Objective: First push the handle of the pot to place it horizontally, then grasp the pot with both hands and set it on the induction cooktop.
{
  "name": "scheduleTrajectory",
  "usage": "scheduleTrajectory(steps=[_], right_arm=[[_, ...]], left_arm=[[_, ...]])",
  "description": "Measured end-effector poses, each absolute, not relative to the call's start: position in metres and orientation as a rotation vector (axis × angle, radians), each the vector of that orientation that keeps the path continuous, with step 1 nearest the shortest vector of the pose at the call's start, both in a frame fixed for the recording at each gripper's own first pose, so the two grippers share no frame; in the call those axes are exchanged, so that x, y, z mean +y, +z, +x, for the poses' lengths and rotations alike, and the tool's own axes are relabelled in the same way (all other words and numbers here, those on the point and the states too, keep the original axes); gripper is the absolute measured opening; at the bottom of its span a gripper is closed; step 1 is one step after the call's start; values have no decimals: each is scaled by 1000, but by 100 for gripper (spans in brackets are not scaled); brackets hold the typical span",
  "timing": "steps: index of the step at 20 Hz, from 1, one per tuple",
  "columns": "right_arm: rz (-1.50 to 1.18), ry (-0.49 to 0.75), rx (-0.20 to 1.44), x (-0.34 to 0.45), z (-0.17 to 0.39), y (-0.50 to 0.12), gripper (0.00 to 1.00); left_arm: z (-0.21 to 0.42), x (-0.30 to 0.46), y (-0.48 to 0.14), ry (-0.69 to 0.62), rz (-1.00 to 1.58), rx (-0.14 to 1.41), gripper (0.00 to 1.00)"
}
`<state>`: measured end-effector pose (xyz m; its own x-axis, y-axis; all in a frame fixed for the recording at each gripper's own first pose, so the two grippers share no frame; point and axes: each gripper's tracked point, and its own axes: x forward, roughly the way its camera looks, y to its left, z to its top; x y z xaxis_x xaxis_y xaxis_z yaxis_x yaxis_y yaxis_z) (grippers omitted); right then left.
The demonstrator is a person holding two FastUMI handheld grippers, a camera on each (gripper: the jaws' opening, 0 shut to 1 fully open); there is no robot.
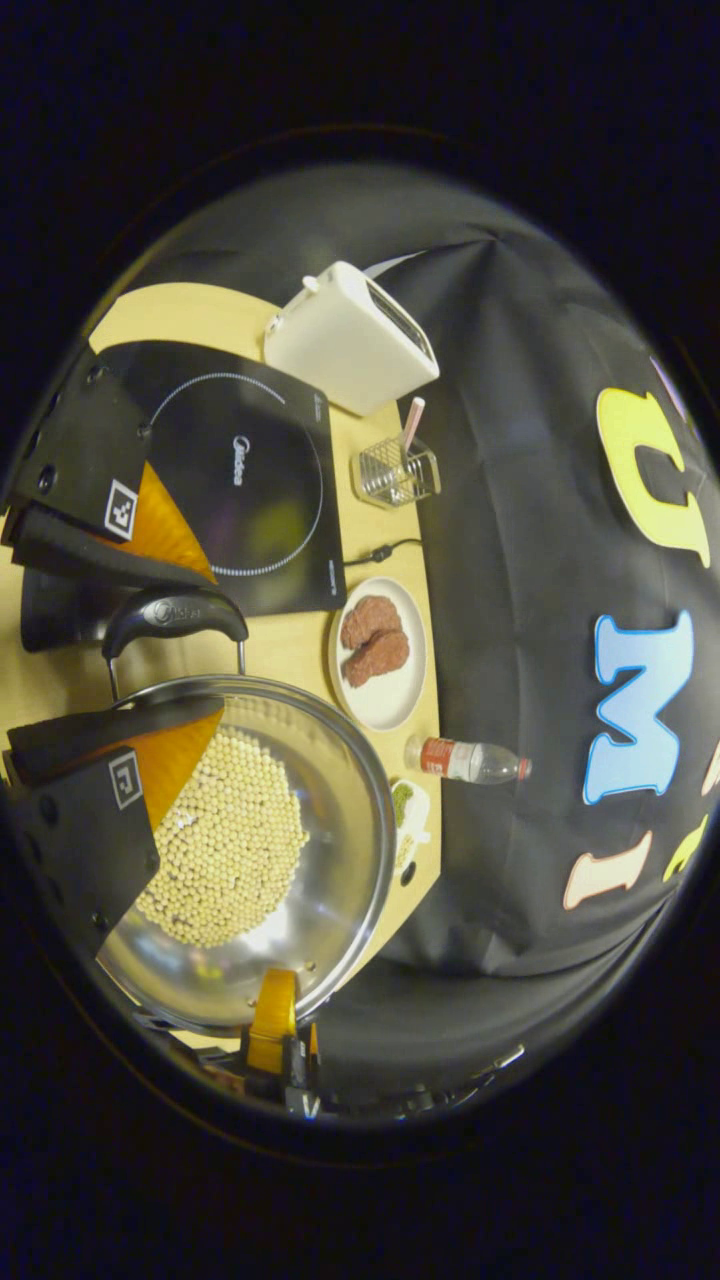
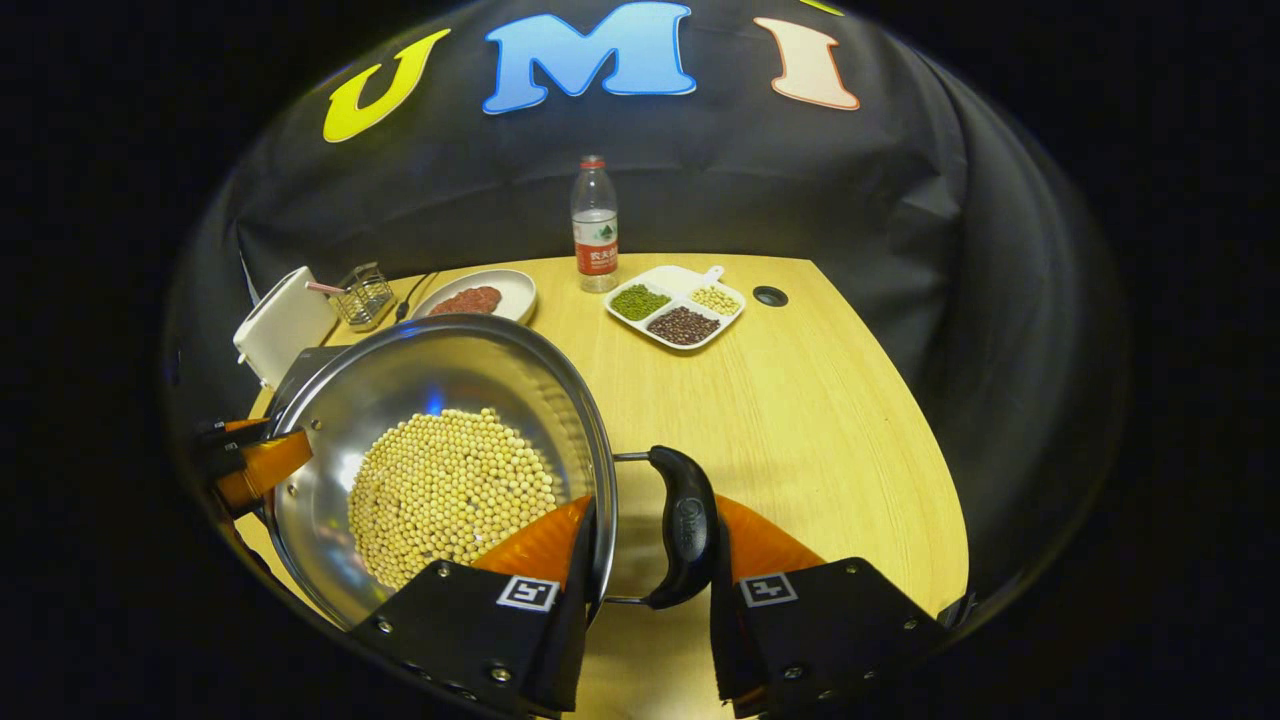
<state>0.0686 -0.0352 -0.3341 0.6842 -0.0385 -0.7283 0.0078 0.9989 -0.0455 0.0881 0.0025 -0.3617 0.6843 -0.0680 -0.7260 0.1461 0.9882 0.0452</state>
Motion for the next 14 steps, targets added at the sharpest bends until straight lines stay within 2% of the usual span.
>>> scheduleTrajectory(steps=[2, 3, 5, 6, 8, 9, 13, 14], right_arm=[[-36, -18, 820, -19, 69, -330, 51], [-36, -14, 820, -11, 69, -329, 51], [-46, -2, 820, 7, 71, -325, 51], [-49, 3, 818, 16, 72, -324, 51], [-56, 11, 822, 33, 74, -324, 51], [-59, 14, 823, 42, 75, -324, 51], [-70, 27, 826, 76, 82, -326, 51], [-72, 31, 827, 84, 84, -327, 51]], left_arm=[[88, 20, -352, -114, 107, 804, 62], [88, 29, -348, -112, 107, 804, 59], [88, 48, -345, -106, 101, 803, 65], [87, 58, -345, -99, 95, 804, 58], [87, 77, -344, -85, 85, 807, 65], [87, 87, -343, -79, 81, 807, 58], [91, 123, -344, -58, 64, 811, 59], [90, 133, -345, -53, 63, 812, 62]])
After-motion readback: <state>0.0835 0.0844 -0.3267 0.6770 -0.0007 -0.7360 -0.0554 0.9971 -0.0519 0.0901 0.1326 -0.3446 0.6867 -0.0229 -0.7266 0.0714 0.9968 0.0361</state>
